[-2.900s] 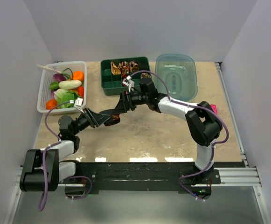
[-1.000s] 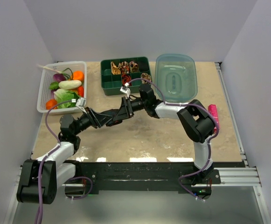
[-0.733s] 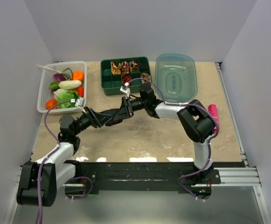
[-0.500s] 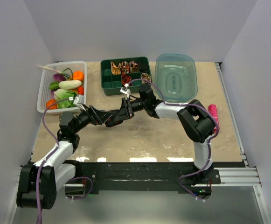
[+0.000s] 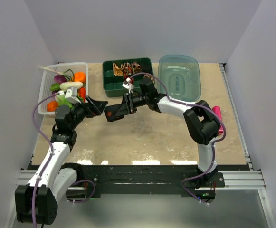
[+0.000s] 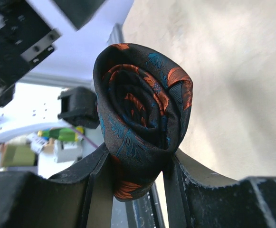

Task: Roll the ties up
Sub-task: Flatten out the tie in the storage box.

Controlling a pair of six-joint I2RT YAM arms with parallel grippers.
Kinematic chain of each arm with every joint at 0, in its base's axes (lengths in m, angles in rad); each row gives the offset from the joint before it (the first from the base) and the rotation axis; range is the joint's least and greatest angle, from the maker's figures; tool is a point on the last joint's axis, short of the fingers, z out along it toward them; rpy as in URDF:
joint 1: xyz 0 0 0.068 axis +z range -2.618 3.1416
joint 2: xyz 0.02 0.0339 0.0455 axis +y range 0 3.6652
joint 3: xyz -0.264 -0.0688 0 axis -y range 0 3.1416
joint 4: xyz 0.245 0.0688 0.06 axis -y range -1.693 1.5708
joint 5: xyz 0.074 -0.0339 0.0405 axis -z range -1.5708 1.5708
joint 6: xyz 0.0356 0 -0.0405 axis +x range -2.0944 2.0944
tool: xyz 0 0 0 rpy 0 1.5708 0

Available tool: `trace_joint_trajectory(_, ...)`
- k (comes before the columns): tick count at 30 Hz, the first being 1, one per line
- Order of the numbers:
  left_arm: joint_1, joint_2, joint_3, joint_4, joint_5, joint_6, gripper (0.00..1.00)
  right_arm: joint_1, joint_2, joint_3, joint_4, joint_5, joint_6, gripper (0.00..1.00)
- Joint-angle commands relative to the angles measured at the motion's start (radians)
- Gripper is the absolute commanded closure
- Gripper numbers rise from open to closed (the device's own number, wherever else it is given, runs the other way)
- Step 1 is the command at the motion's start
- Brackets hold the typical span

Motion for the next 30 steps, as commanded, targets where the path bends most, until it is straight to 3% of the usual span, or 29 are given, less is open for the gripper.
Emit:
trace_joint_trajectory(1,-0.004,-0.047,0.102,-0.170,-0.154,0.073,0.00,-0.032,-0.021,0.145,-0.143,0.088,-0.102,0.91)
trace_joint_trajectory(10,-0.004,-0.036,0.172,-0.287,-0.201,0.133,0.00,-0.081,0.053,0.455,-0.408,0.306,-0.196,0.91)
trace_joint_trajectory(21,-0.004,0.043,0.319,-0.503,-0.337,0.112,0.00,-0.084,0.165,0.861,-0.700,0.738,-0.306,0.91)
trace_joint_trajectory(30,-0.004,0.201,0.477,-0.612,-0.268,0.181,0.00,-0.087,0.220,1.039,-0.805,0.961,-0.385,0.93)
